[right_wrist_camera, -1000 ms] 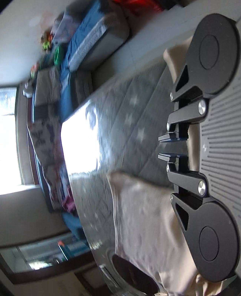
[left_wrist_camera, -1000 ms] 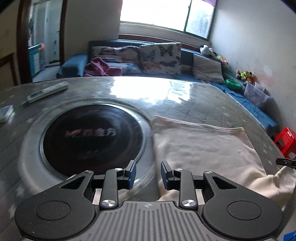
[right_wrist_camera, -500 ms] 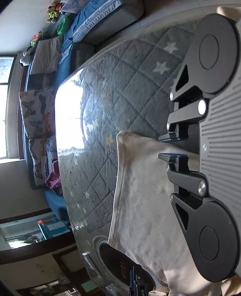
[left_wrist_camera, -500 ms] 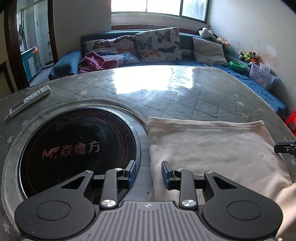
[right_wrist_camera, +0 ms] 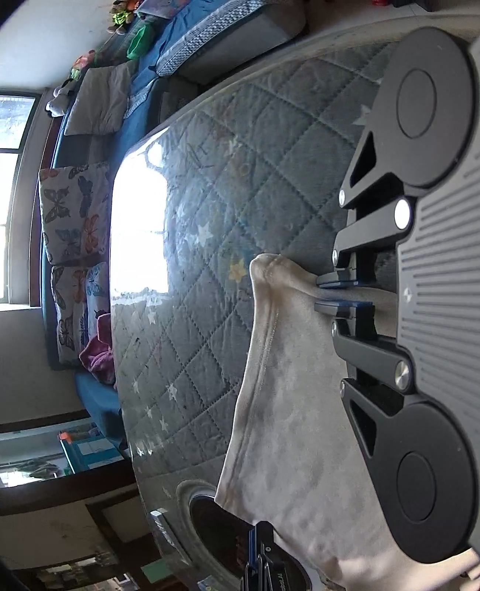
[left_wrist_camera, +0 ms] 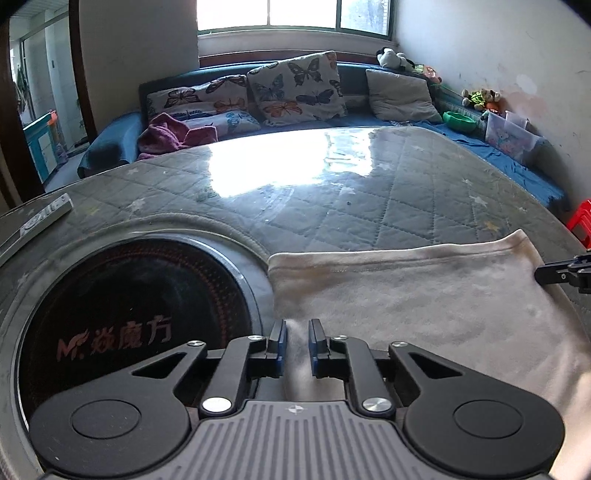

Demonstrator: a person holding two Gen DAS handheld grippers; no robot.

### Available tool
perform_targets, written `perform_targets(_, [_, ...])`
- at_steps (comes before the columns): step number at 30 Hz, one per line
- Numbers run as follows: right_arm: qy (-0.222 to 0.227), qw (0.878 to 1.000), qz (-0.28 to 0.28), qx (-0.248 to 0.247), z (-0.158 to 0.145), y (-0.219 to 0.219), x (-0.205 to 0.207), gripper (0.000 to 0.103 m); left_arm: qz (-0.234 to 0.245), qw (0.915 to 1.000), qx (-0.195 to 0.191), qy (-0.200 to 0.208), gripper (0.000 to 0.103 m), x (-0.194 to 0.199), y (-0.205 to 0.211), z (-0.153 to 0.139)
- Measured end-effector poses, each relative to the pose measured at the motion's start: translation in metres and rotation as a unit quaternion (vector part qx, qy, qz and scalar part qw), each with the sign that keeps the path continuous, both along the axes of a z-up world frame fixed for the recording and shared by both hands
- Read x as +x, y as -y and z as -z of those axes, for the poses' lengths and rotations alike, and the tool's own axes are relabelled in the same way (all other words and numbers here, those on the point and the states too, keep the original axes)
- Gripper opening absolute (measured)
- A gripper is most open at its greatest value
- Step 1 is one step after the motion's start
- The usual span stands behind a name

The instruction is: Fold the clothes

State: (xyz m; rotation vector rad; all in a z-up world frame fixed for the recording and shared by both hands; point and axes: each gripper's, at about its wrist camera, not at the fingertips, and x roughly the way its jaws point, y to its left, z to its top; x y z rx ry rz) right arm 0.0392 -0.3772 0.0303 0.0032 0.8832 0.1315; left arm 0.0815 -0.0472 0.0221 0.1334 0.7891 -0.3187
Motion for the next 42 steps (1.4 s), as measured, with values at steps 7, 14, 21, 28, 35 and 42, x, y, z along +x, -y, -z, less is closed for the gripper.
perform_targets(7, [0.000, 1.000, -0.009, -0.013, 0.002, -0.006, 0.027, 0.006, 0.004, 0.9999, 0.013, 0.007, 0.010, 0.024, 0.007, 0.001])
perform_targets(14, [0.009, 1.000, -0.012, -0.028, 0.005, -0.012, 0.053, 0.006, -0.008, 0.9993, 0.031, 0.018, 0.004, 0.051, 0.010, 0.004])
perform_targets(21, [0.013, 0.999, -0.007, -0.035, 0.005, -0.012, 0.077, 0.007, -0.016, 0.9984, 0.046, 0.030, 0.004, 0.078, 0.013, 0.004])
perform_targets(28, [0.025, 0.998, -0.036, -0.032, -0.011, -0.019, 0.056, 0.008, -0.005, 0.9993, 0.022, 0.029, 0.007, 0.058, 0.013, -0.008])
perform_targets(35, [0.044, 0.990, -0.132, -0.030, -0.041, -0.050, -0.022, 0.009, 0.060, 0.9981, -0.009, 0.016, 0.007, 0.012, 0.031, -0.018])
perform_targets(42, [0.026, 0.975, -0.221, -0.025, -0.046, -0.086, -0.097, 0.010, 0.078, 0.9967, -0.013, 0.015, 0.007, -0.020, 0.043, -0.019])
